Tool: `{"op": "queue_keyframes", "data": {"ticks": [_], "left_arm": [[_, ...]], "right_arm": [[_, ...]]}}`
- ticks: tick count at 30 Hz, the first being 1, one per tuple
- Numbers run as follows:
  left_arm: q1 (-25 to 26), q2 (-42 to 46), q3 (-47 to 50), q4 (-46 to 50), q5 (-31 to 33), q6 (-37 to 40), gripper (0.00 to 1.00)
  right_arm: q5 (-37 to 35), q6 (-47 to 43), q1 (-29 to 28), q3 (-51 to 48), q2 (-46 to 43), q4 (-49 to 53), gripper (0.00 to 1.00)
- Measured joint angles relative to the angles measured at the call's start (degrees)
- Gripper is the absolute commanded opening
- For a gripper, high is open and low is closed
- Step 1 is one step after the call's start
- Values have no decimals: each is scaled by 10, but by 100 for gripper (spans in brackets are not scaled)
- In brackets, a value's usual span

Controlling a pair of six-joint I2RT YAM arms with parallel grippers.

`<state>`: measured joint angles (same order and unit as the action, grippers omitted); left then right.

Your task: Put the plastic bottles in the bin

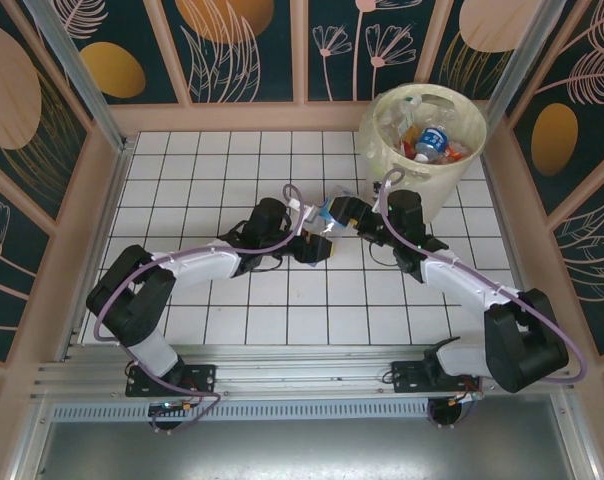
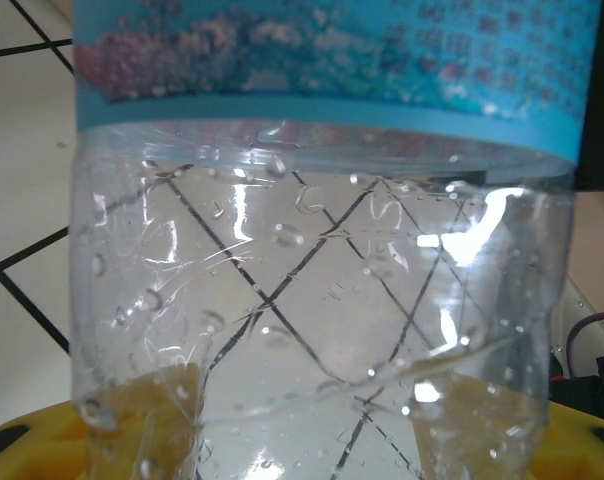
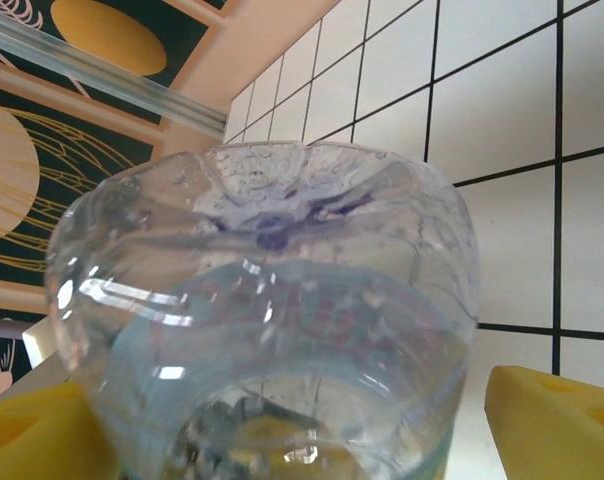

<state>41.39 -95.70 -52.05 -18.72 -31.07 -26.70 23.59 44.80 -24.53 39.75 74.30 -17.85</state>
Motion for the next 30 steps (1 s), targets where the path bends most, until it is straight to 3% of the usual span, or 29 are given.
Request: {"op": "queue_keyframes", "data": {"ticks": [11,17,19,26,30], "left_arm": [[12,0,0,-8,0,-4,57],[12,0,0,-8,0,-4,62],[12,0,0,-8,1,-4,67],[12,7,0,-9,6,-4,96],[12,19,0,-6,17,-3,99]], "right_arm": [[10,7,1,2,5,-12,66],[9,7,1,2,5,-12,60],[9,7,1,2,5,-12,59],[9,7,3,2,-7,-10,58],[4,3,7,2,-28,7,58]]}}
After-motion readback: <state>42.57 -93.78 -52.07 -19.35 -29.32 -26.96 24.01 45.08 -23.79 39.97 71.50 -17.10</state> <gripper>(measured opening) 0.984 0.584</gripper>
